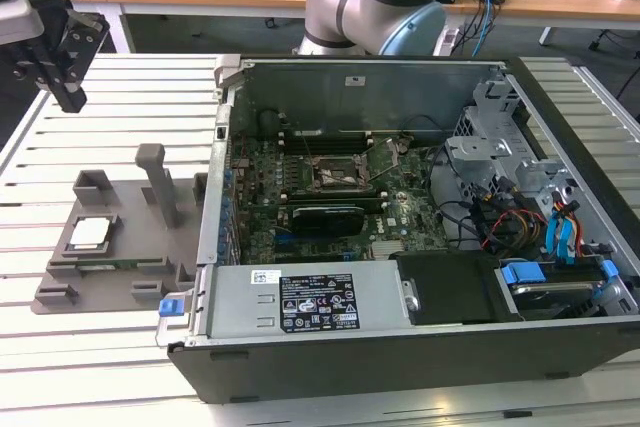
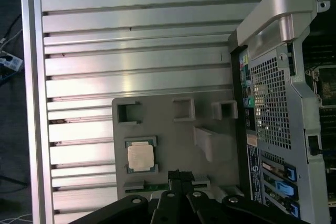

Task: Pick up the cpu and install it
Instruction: 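Reach for the cpu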

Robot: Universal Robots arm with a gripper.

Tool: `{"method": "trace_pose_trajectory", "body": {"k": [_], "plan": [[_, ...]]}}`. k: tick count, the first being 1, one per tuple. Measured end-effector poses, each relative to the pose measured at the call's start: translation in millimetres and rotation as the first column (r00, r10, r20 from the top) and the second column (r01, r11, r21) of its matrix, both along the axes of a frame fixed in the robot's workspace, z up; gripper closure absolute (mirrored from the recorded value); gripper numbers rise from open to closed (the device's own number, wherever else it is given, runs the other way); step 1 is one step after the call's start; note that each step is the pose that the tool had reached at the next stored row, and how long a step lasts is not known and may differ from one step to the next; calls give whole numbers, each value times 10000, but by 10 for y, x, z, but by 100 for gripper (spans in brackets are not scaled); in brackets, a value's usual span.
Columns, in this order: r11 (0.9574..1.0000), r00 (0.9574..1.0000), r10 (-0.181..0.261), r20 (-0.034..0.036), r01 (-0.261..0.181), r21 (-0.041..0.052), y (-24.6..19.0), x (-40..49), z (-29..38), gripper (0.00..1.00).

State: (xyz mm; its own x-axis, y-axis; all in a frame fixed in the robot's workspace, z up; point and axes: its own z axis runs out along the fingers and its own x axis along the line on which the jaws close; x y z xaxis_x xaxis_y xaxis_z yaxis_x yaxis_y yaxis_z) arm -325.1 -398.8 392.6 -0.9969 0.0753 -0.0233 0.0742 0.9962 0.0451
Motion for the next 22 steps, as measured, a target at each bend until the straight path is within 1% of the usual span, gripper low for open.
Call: {"method": "trace_pose_trajectory", "body": {"k": [11, 12, 14, 18, 22], "plan": [[10000, 10000, 1, 0, -1, 0, 0, -157, -1, 89], [10000, 10000, 0, 0, 0, 0, 0, -192, -2, 89], [10000, 10000, 1, 0, -1, 0, 0, -229, -2, 89], [10000, 10000, 1, 0, -1, 0, 0, -267, -3, 89], [10000, 10000, 1, 0, -1, 0, 0, -276, -4, 89]]}}
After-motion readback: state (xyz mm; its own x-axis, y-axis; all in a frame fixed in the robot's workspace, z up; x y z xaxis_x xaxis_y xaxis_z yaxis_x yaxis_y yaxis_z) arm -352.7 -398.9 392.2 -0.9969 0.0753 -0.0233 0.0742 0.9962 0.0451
